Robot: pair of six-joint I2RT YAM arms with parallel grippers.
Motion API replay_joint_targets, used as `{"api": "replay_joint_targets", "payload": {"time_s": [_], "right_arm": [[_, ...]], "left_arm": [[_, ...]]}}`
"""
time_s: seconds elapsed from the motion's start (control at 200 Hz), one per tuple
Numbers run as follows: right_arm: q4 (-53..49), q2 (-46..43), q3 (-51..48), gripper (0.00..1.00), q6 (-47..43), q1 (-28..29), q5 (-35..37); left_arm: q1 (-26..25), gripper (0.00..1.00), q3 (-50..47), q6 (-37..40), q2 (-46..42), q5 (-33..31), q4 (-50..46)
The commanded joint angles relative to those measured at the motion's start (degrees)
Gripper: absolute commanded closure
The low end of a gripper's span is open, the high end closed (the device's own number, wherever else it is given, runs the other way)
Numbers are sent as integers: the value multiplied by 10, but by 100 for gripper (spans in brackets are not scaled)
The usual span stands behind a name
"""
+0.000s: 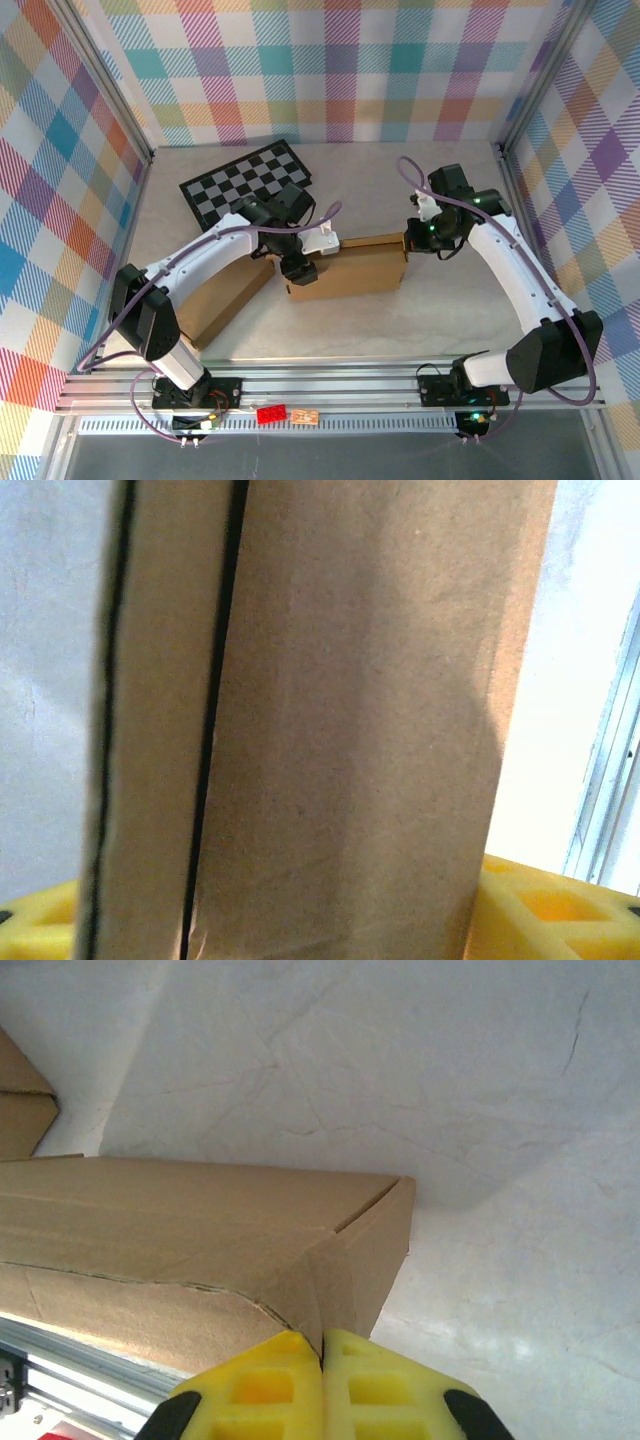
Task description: Fold the paper box
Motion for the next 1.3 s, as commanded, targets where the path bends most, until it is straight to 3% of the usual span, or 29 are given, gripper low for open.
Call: {"api": "replay_joint_targets", "payload": {"time_s": [0.0,1.01,1.295], "right_arm": [[-50,2,24,100,49,4,-30],[-118,77,136,100,134,4,-74],[-108,72,125,100,159,4,-88]], "left_arm": [[-3,37,26,-17,10,-9,-7],[-30,38,79,-37,61,-19,-27],[-30,38,91,-33,64,-14,-33]]}}
